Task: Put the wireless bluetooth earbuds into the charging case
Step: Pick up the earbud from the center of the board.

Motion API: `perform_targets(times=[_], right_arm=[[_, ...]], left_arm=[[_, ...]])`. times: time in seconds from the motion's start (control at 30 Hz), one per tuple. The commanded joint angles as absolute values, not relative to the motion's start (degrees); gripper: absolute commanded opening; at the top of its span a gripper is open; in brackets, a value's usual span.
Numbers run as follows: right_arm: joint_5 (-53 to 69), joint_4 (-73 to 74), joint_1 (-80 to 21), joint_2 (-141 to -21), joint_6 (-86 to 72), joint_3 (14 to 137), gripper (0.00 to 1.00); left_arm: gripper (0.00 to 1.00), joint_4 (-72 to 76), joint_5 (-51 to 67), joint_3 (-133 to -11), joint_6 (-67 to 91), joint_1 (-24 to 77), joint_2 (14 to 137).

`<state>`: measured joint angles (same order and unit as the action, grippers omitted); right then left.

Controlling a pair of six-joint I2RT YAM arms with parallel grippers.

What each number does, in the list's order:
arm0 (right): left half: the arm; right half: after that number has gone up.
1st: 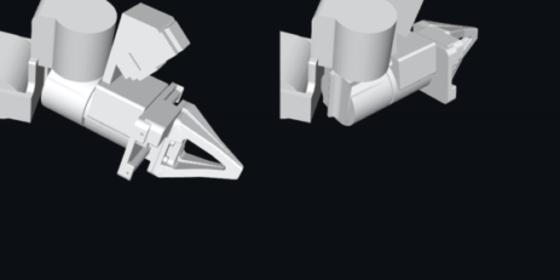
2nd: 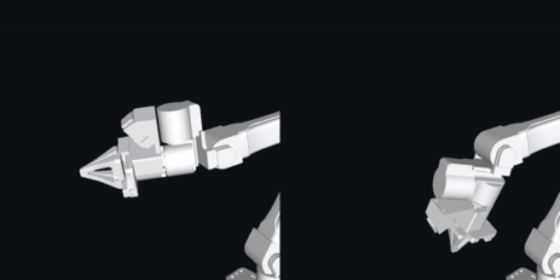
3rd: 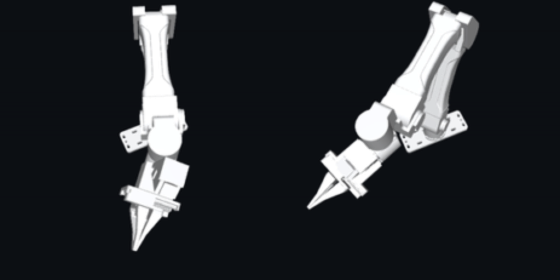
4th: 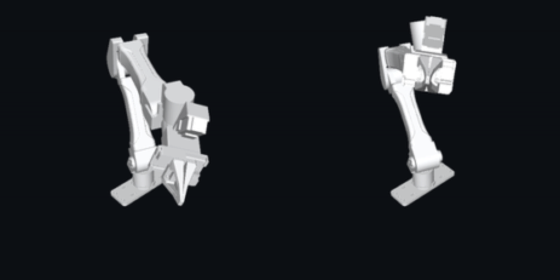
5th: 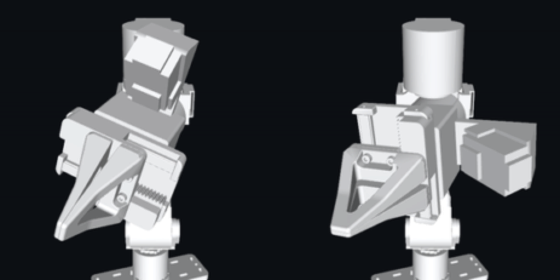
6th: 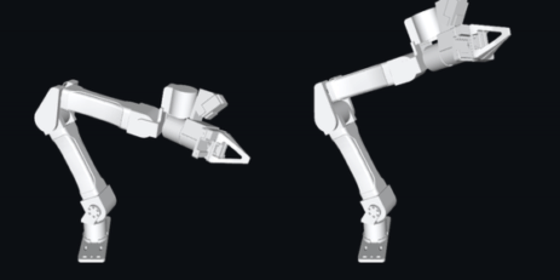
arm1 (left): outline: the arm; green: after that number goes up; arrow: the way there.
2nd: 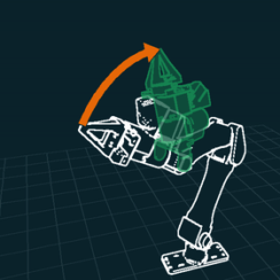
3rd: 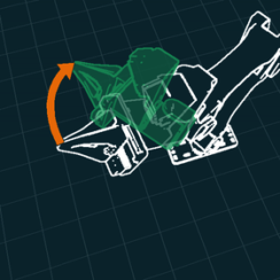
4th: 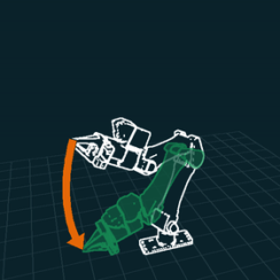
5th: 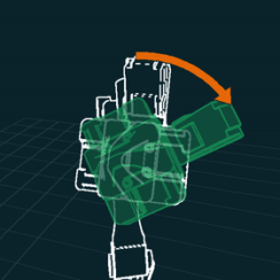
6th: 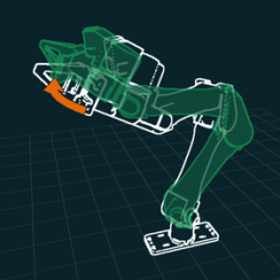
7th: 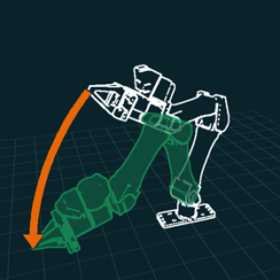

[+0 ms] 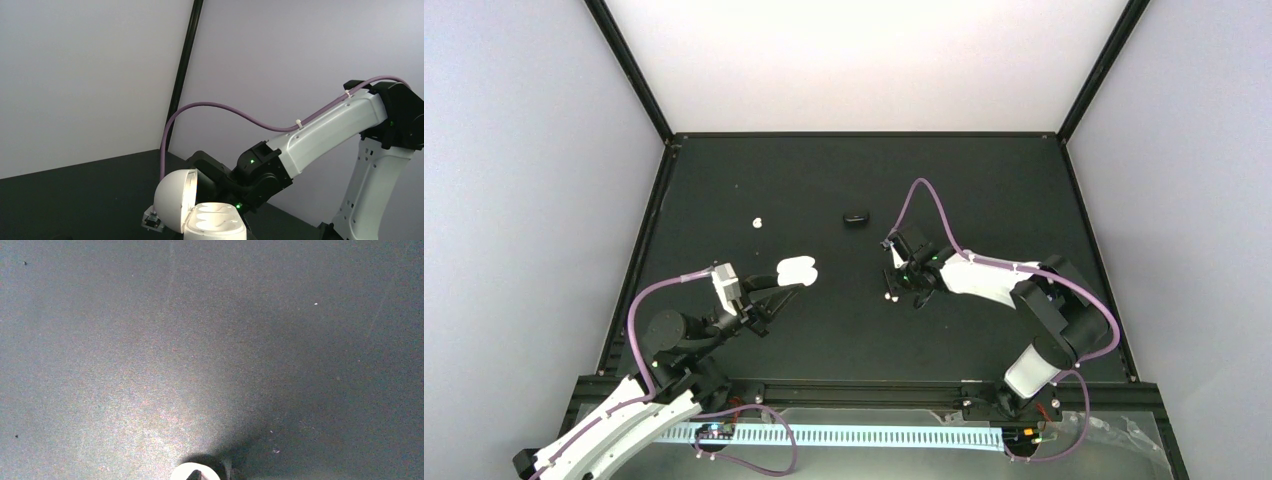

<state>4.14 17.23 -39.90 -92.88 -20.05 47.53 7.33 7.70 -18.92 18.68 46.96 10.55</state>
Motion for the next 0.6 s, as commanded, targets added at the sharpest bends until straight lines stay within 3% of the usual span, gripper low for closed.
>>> perform_targets(times=[0.0, 0.17, 0.57], right_arm=[[6.28, 18.73, -41.11, -92.8, -20.6, 45.63, 0.11], [6.44, 18.56, -41.15, -92.23, -21.33, 45.13, 0.01], [2.1, 19.21, -41.2, -85.33, -21.91, 45.74, 0.01]], left_arm=[[0.02, 8.44, 7.56, -18.94, 19.05, 47.12, 9.93], [0.02, 8.57, 7.56, -18.9, 19.06, 47.11, 10.02], [0.02, 8.65, 7.53, -19.07, 18.99, 47.11, 10.19]])
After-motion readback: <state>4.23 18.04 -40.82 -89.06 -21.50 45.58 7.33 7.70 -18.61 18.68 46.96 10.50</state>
